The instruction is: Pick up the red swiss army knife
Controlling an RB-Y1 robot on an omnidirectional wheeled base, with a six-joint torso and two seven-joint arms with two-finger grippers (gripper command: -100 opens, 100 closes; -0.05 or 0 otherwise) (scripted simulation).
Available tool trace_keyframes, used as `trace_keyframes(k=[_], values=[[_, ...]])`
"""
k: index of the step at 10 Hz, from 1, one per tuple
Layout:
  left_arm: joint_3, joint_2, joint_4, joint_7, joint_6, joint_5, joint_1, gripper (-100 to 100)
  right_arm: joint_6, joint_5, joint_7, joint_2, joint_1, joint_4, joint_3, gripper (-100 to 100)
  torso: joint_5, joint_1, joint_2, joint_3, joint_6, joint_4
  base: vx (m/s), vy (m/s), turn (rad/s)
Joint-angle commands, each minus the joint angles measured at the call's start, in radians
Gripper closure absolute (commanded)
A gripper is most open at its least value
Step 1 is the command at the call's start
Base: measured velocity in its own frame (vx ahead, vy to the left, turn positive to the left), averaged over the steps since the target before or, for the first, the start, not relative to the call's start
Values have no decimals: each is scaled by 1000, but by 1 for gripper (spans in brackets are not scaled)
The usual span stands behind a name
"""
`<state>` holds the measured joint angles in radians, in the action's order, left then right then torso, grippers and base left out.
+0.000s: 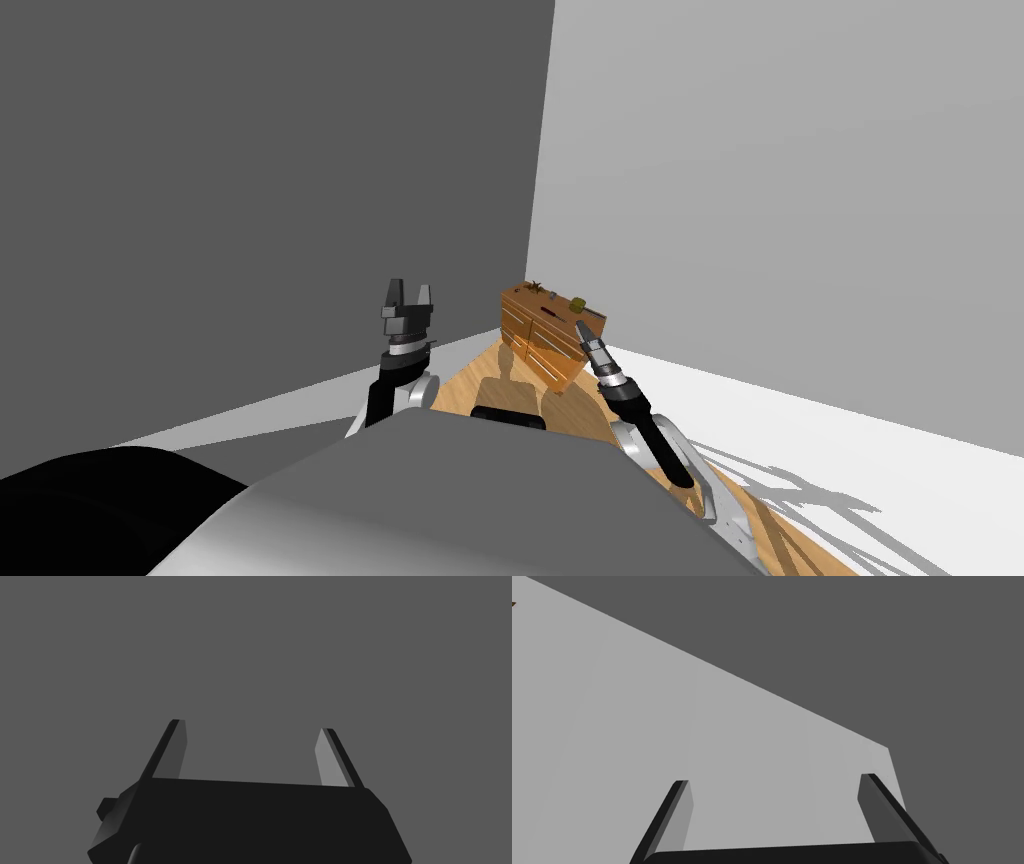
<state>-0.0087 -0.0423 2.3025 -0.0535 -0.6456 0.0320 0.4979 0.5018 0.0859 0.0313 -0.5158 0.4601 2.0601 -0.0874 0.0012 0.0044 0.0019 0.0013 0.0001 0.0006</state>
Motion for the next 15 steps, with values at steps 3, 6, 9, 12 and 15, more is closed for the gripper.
trace_keyframes(k=[3, 6, 9, 12, 15], values=[[0, 0, 0, 0, 0, 0, 0, 0, 22, 29, 1, -106, -6, -84, -32, -100, 0, 3, 0, 0, 0, 0, -22, 101, 88], [0, 0, 0, 0, 0, 0, 0, 0, 32, 59, 5, -188, -15, -163, -70, -100, 0, 0, -3, -2, 0, -1, 16, 84, 95], [0, 0, 0, 0, 0, 0, 0, 0, 36, 74, 8, -256, -21, -204, -91, -100, 0, -1, -3, -2, 0, -1, 16, 62, 87], [0, 0, 0, 0, 0, 0, 0, 0, 41, 105, 17, -344, -34, -288, -138, -100, 0, -1, -3, -2, 0, -1, 32, 59, 122], [0, 0, 0, 0, 0, 0, 0, 0, 43, 137, 28, -438, -50, -358, -189, -100, 0, -2, -5, -3, 0, -1, 54, 47, 162]])
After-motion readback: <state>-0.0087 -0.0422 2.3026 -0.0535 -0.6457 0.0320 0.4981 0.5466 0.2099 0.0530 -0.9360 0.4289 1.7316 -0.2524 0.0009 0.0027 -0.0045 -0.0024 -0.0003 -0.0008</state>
